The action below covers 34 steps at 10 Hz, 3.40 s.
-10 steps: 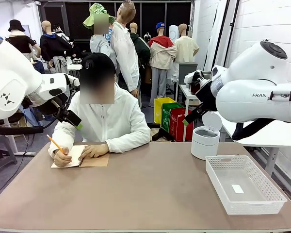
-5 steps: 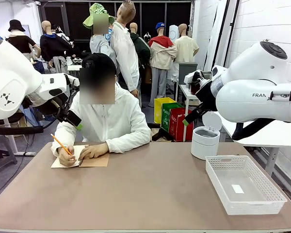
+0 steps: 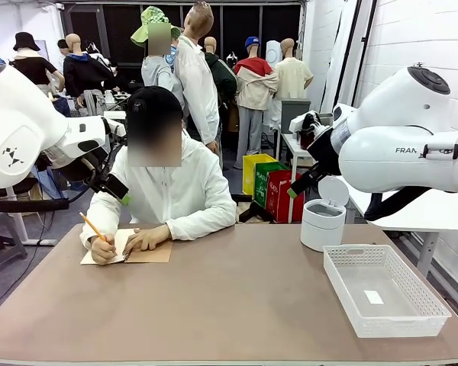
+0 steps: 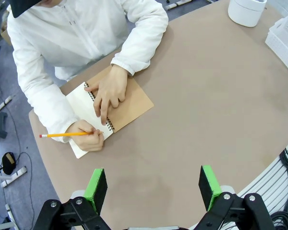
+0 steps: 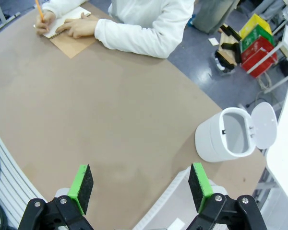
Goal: Sort the paper based on its condition.
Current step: If a person hands you a paper, place it in the Organizing basket , and if it's crumpled, put it in the Trash can.
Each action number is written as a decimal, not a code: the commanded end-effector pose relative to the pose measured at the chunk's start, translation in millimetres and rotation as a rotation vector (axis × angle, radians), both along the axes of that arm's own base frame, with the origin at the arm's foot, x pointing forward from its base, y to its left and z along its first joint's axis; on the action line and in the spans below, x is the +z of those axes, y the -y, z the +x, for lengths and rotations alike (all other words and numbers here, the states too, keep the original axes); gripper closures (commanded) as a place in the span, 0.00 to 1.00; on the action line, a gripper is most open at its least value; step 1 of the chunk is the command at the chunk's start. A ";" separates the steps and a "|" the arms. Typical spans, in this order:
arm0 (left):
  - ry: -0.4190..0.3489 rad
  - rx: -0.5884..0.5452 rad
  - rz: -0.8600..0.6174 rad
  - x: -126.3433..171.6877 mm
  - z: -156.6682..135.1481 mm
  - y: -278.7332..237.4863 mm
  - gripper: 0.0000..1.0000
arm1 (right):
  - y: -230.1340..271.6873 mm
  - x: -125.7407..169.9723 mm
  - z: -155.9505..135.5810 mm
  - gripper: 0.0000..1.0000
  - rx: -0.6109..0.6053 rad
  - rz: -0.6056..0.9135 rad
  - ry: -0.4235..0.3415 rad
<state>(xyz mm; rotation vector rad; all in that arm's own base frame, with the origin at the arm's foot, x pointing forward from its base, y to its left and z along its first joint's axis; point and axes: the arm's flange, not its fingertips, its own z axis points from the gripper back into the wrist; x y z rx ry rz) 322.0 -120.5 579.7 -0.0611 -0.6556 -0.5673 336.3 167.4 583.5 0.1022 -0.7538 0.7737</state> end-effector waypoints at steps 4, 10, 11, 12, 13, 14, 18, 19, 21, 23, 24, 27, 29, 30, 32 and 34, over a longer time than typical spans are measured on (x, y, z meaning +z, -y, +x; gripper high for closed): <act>0.001 0.002 -0.003 -0.7 1.1 0.0 0.00 | 0.2 -0.5 0.5 0.00 0.002 0.004 -0.003; 0.001 0.002 -0.003 -0.7 1.1 0.0 0.00 | 0.2 -0.5 0.5 0.00 0.002 0.004 -0.003; 0.001 0.002 -0.003 -0.7 1.1 0.0 0.00 | 0.2 -0.5 0.5 0.00 0.002 0.004 -0.003; 0.001 0.002 -0.003 -0.7 1.1 0.0 0.00 | 0.2 -0.5 0.5 0.00 0.002 0.004 -0.003; 0.001 0.002 -0.003 -0.7 1.1 0.0 0.00 | 0.2 -0.5 0.5 0.00 0.002 0.004 -0.003; 0.001 0.002 -0.003 -0.7 1.1 0.0 0.00 | 0.2 -0.5 0.5 0.00 0.002 0.004 -0.003; 0.001 0.002 -0.003 -0.7 1.1 0.0 0.00 | 0.2 -0.5 0.5 0.00 0.002 0.004 -0.003; 0.001 0.002 -0.003 -0.7 1.1 0.0 0.00 | 0.2 -0.5 0.5 0.00 0.002 0.004 -0.003; 0.001 0.002 -0.003 -0.7 1.1 0.0 0.00 | 0.2 -0.5 0.5 0.00 0.002 0.004 -0.003; 0.001 0.002 -0.003 -0.7 1.1 0.0 0.00 | 0.2 -0.5 0.5 0.00 0.002 0.004 -0.003; 0.001 0.002 -0.003 -0.7 1.1 0.0 0.00 | 0.2 -0.5 0.5 0.00 0.002 0.004 -0.003; 0.001 0.002 -0.003 -0.7 1.1 0.0 0.00 | 0.2 -0.5 0.5 0.00 0.002 0.004 -0.003; 0.001 0.002 -0.003 -0.7 1.1 0.0 0.00 | 0.2 -0.5 0.5 0.00 0.002 0.004 -0.003; 0.001 0.002 -0.003 -0.7 1.1 0.0 0.00 | 0.2 -0.5 0.5 0.00 0.002 0.004 -0.003; 0.001 0.002 -0.003 -0.7 1.1 0.0 0.00 | 0.2 -0.5 0.5 0.00 0.002 0.004 -0.003; 0.001 0.002 -0.003 -0.7 1.1 0.0 0.00 | 0.2 -0.5 0.5 0.00 0.002 0.004 -0.003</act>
